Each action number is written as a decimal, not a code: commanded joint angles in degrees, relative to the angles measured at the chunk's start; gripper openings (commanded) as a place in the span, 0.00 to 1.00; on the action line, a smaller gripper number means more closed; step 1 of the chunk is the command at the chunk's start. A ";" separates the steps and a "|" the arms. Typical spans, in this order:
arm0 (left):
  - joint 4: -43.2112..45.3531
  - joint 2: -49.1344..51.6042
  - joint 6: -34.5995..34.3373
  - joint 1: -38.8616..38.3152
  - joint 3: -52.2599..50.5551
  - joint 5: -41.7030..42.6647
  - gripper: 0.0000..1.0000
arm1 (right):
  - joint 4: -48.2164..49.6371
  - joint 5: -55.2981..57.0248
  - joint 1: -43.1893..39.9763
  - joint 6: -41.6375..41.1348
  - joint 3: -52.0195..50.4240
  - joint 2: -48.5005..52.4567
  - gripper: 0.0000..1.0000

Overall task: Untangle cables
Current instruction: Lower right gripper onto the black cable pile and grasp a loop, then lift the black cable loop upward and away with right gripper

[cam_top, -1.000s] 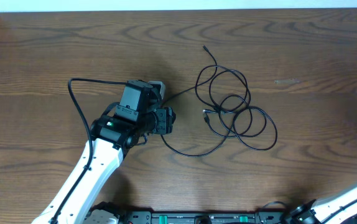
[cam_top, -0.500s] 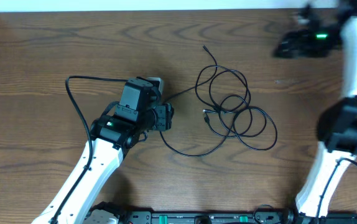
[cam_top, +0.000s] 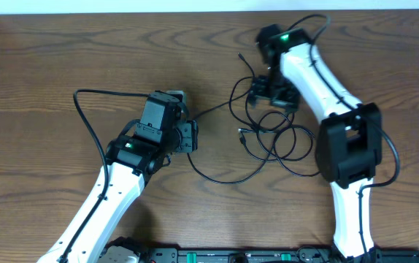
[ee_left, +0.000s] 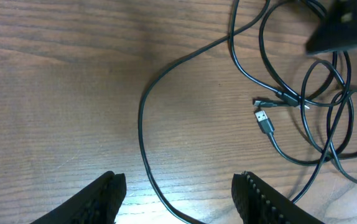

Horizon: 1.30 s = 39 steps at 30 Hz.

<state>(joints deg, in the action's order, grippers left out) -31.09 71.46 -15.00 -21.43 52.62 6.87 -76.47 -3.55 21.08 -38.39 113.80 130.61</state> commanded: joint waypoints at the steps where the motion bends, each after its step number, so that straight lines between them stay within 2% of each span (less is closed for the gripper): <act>1: -0.13 -0.42 -0.31 0.15 1.14 -1.16 0.60 | 4.09 2.38 4.02 -15.41 -2.54 -0.17 0.82; 2: -0.13 -0.42 -0.31 0.15 1.14 -1.16 0.60 | 5.05 2.80 4.74 -16.41 -3.23 -0.17 0.82; 6: -0.15 -0.42 -0.31 0.15 1.14 -1.14 0.61 | 8.50 4.09 6.75 -20.17 -6.75 -0.17 0.68; 10: -0.15 -0.42 -0.31 0.15 1.14 -1.11 0.60 | 11.89 4.09 6.88 -20.98 -11.06 -0.17 0.65; 13: -0.13 -0.42 -0.31 0.15 1.14 -1.09 0.60 | 13.31 4.09 6.86 -20.96 -12.87 -0.17 0.53; 15: -0.15 -0.42 -0.31 0.15 1.14 -1.09 0.60 | 13.75 4.13 6.82 -20.94 -13.60 -0.17 0.43; 17: -0.13 -0.42 -0.33 0.15 1.14 -0.90 0.60 | 14.19 4.26 6.71 -20.94 -14.21 -0.17 0.17; 18: -0.15 -0.42 -0.33 0.15 1.14 -0.87 0.60 | 14.27 4.79 6.71 -20.90 -14.23 -0.17 0.07; 19: -0.15 -0.42 -0.33 0.15 1.14 -0.87 0.61 | 14.64 5.42 6.71 -19.91 -14.23 -0.17 0.02; 23: -0.13 -0.42 -0.31 0.15 1.14 -0.90 0.60 | 16.44 5.55 6.62 -9.86 -12.94 -0.50 0.01; 26: -0.15 -0.42 -0.28 0.15 1.14 -0.90 0.60 | 15.54 5.33 5.73 2.01 -9.20 -2.69 0.01; 29: -0.13 -0.42 -0.28 0.15 1.14 -0.90 0.60 | 11.28 5.31 4.70 14.03 -1.79 -5.95 0.01; 31: -0.04 -0.42 -0.28 0.15 1.14 -0.92 0.60 | 6.69 5.35 3.48 21.49 8.41 -9.20 0.01; 35: 0.09 -0.42 -0.31 0.15 1.14 -0.90 0.60 | 4.52 4.39 0.07 23.89 28.00 -13.64 0.01; 39: 0.20 -0.42 -0.31 0.15 1.14 -0.87 0.60 | 8.87 0.09 -4.02 21.84 41.48 -16.61 0.01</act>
<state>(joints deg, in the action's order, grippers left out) -30.96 71.46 -15.03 -21.43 52.62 6.90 -68.55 -0.73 19.70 -18.15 147.81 118.87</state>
